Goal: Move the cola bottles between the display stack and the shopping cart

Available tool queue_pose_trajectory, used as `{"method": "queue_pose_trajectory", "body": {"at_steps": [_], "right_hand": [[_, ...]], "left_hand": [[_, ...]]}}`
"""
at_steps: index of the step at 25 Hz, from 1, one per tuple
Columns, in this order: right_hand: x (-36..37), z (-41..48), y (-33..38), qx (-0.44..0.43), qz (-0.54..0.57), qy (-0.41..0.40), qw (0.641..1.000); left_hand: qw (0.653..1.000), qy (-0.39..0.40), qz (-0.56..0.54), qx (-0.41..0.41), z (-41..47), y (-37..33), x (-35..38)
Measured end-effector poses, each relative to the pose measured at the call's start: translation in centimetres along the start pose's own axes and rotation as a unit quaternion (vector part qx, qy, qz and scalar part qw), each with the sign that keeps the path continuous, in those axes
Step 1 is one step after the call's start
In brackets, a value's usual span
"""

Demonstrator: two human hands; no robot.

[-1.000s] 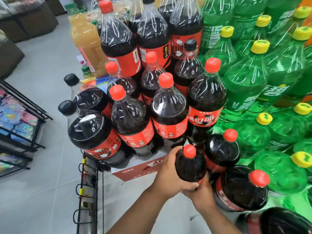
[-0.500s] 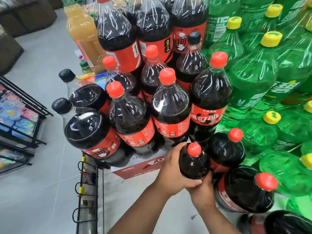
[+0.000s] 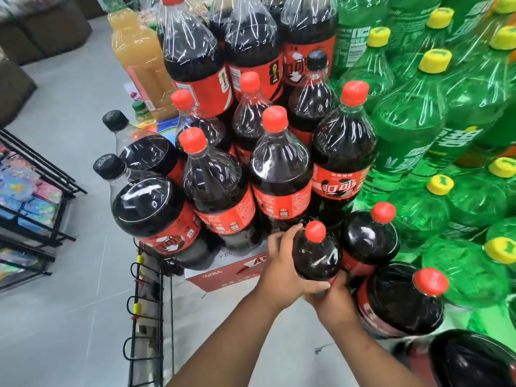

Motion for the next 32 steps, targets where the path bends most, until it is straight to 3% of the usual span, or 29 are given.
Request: {"method": "queue_pose_trajectory", "body": {"at_steps": [7, 11, 16, 25, 28, 32], "right_hand": [[-0.8, -1.2, 2.0, -0.016, -0.014, 0.042, 0.999], [-2.2, -2.9, 4.0, -0.045, 0.035, 0.008, 0.998], [-4.3, -4.9, 6.6, -0.089, 0.018, 0.018, 0.996], [-9.6, -11.2, 15.4, -0.209, -0.036, 0.062, 0.975], [-13.2, -12.6, 16.6, -0.219, -0.107, 0.015, 0.97], [-19.1, -14.7, 17.8, -0.253, -0.123, -0.036, 0.959]], "left_hand": [[0.999, 0.014, 0.044, -0.016, -1.1, -1.5, -0.9], [0.999, -0.002, 0.049, -0.008, -2.1, -2.6, -2.1], [0.997, -0.022, 0.065, 0.026, -4.2, -4.3, -4.1], [0.978, -0.058, 0.128, 0.153, -8.5, -12.3, -8.0], [0.968, -0.065, 0.138, 0.201, -9.9, -16.4, -8.1], [0.953, -0.076, 0.148, 0.253, -11.6, -21.6, -7.3]]}}
Point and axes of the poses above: each hand's wrist, its own z-axis towards the middle knuckle, its own x-axis out of the palm, y = z × x, the point moved 9 cm from there along z, towards the middle knuckle, and after that the axes turned 1 degree about -y, right-handed, at the moved point
